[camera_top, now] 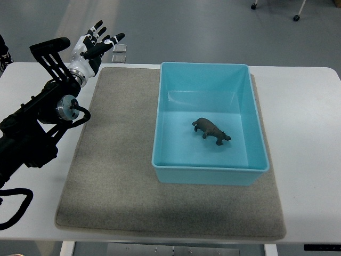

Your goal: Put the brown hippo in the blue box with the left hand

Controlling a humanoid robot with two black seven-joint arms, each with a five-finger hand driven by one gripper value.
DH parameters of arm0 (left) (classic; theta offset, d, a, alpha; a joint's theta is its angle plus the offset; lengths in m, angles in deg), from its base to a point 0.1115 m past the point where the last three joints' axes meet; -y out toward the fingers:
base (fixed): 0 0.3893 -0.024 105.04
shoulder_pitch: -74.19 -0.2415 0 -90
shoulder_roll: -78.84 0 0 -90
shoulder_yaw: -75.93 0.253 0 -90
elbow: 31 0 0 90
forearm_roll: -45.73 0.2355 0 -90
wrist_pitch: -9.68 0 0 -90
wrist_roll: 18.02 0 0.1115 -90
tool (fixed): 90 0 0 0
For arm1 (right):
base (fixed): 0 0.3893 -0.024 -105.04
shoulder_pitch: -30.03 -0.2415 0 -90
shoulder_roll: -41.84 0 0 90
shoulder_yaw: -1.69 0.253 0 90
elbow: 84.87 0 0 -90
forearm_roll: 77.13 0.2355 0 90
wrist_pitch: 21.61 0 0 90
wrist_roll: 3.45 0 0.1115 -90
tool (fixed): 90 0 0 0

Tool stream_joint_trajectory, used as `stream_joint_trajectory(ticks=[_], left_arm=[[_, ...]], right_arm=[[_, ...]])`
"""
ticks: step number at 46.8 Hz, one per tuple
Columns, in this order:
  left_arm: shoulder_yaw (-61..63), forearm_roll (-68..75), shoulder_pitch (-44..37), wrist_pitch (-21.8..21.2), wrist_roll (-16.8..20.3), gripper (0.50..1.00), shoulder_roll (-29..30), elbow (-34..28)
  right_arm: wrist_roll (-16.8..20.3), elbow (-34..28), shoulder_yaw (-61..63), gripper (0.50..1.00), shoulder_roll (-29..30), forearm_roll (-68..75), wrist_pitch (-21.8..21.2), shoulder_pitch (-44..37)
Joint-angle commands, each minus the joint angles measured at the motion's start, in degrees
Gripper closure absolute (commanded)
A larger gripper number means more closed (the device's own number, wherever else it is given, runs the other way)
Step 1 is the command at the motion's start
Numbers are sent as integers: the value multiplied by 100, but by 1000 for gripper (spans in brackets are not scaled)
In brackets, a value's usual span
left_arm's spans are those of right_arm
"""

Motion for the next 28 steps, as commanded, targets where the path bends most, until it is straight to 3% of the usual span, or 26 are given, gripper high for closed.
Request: stream_joint_trajectory(ticks=[1, 10, 28], left_arm=[[-76, -8, -79, 5, 75, 506, -7, 1], [-76, -8, -185, 40, 277, 506, -7, 1], [-93, -8, -299, 111, 286, 506, 1, 18]], right_arm=[[0, 0, 0, 564, 0, 0, -1, 0], [0, 0, 0, 564, 0, 0, -1, 0], [0, 0, 0, 564, 0, 0, -1, 0]])
